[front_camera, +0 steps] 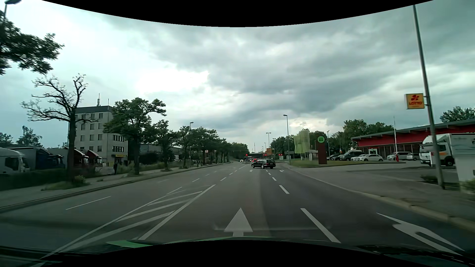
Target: Follow the waypoints while adhering to traffic rules and regulations
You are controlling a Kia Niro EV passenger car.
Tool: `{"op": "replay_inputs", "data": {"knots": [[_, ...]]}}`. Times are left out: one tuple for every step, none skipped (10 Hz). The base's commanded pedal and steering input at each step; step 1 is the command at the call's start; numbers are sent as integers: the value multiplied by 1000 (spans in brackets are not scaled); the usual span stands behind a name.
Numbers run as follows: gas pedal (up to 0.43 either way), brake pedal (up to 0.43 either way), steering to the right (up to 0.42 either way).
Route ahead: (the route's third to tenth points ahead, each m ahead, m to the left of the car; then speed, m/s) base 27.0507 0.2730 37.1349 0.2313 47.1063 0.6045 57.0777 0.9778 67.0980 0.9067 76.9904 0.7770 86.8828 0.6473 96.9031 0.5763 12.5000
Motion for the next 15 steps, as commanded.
{"op": "replay_inputs", "data": {"knots": [[0,152,10],[0,165,9],[0,171,9],[0,177,9],[0,177,9],[0,171,9],[0,171,9],[0,171,9],[0,171,8],[0,183,7],[0,195,7],[0,195,6],[0,195,3],[0,195,0],[0,195,0]]}}
